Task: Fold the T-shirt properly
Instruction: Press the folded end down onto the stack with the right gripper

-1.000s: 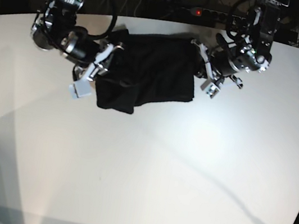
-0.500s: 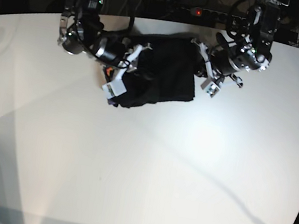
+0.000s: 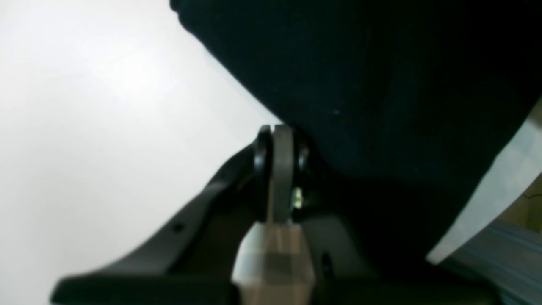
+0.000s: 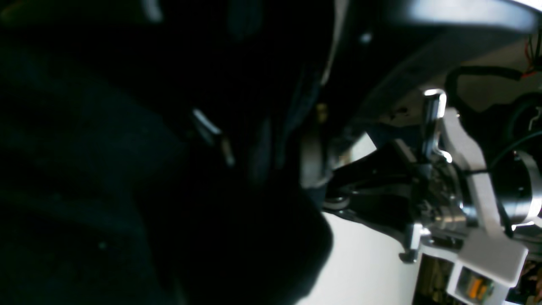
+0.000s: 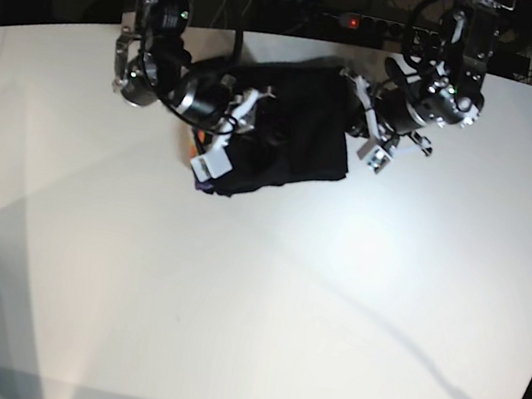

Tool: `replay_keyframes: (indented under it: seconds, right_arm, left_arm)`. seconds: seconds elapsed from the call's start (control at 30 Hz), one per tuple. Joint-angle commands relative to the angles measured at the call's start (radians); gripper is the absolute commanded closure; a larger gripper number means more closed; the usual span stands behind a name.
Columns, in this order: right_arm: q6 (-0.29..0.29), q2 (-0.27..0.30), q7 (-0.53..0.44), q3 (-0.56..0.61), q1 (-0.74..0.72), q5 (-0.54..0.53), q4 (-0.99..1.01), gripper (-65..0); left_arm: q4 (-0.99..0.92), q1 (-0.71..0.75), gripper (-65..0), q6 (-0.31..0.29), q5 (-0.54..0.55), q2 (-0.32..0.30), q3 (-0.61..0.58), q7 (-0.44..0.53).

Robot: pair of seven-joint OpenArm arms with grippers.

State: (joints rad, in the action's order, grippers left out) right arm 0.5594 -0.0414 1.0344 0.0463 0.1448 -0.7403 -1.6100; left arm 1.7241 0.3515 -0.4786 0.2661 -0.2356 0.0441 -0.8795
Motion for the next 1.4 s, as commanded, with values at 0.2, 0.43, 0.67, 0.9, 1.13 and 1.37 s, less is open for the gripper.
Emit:
replay_keyframes:
  seconds: [0.2,0.43,0.67,0.9,1.13,1.37]
  right_arm:
    - [0.001,-0.001,-0.01,0.004,-0.009,-0.029,-0.017,-32.7]
    - [0.008,-0.004,0.053,0.002,-0.014,-0.037,-0.019,-35.6]
    - [0.008,0.008,0.116,0.002,-0.03,-0.123,-0.019,-35.6]
    - [0.006,0.018,0.116,0.002,-0.029,-0.15,-0.019,-35.7]
    - [0.003,0.018,0.126,0.002,-0.003,-0.15,-0.192,-35.7]
    - [0.001,0.018,0.152,0.002,0.002,-0.15,-0.235,-35.5]
  left_arm:
    - [-0.009,0.025,-2.2,0.005,-0.061,-0.009,-0.003,-0.1]
    - [-0.009,0.025,-2.2,0.005,-0.061,-0.009,-0.003,-0.1]
    - [-0.008,0.025,-2.2,0.005,-0.061,-0.009,-0.003,-0.1]
    - [-0.008,0.025,-2.2,0.005,-0.061,-0.009,-0.003,-0.1]
    - [-0.008,0.025,-2.2,0.005,-0.061,-0.009,-0.003,-0.1]
    - [-0.008,0.025,-2.2,0.005,-0.061,-0.009,-0.003,-0.1]
